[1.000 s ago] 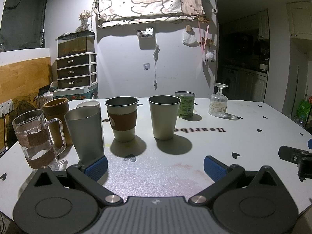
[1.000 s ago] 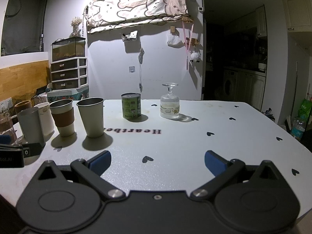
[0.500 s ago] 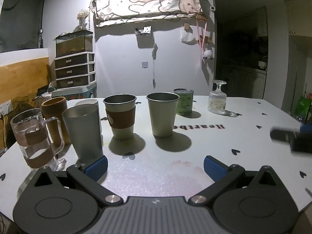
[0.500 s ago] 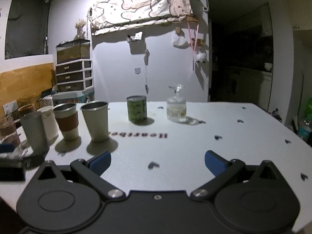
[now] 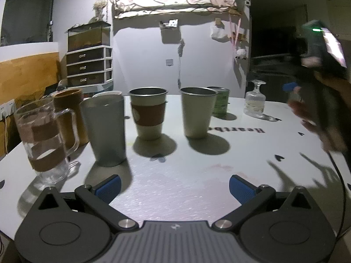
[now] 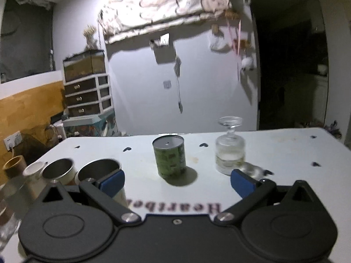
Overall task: Flip cup upright
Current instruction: 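Reach the right tool to the upside-down green tin can and grasp it, then lift the green can with the right tool toward the left tool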
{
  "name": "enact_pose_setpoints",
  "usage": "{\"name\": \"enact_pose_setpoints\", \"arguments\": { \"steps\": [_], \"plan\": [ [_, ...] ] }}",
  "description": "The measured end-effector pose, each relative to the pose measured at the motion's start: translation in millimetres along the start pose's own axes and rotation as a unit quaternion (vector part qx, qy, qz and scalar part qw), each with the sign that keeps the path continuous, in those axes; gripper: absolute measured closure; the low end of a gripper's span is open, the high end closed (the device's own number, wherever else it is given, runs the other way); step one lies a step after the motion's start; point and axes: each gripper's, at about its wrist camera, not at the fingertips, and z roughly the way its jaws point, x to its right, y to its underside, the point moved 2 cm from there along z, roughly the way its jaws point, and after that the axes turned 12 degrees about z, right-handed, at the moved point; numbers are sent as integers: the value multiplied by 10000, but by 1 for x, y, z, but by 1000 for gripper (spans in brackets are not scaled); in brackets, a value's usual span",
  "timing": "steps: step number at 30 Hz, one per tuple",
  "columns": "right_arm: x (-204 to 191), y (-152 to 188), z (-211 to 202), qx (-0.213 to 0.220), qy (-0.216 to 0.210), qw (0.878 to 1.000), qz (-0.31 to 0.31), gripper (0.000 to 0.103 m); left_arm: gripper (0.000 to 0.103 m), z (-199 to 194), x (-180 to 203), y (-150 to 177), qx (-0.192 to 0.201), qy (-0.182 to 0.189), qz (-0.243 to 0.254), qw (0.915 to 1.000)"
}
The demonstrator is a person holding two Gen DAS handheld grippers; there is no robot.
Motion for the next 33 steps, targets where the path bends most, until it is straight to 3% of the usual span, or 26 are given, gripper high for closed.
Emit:
{"name": "enact_pose_setpoints", "arguments": {
  "steps": [6,11,18,21,24,28,33],
  "plan": [
    [-19,-18,90,-612,-66,9974,374,0,0,7,-25,14,-67,-69,-251,9996],
    [-24,-23,141,-516,395,9971,390,0,0,20,-42,23,-278,-95,-455,9985],
    [-23,-25,195,-501,526,9965,417,0,0,37,-59,25,-416,-76,-642,9970],
    [-24,-21,204,-594,367,9968,376,7,0,43,-62,25,-458,-49,-684,9966],
    [-27,-17,209,-614,420,9971,144,28,0,47,-61,24,-537,-38,-695,9961],
    [-26,-15,197,-591,415,9973,-108,29,0,45,-56,22,-540,-40,-620,9966],
    [-16,-9,152,-446,344,9976,-407,29,0,39,-49,20,-444,-6,-599,9972]
  ]
}}
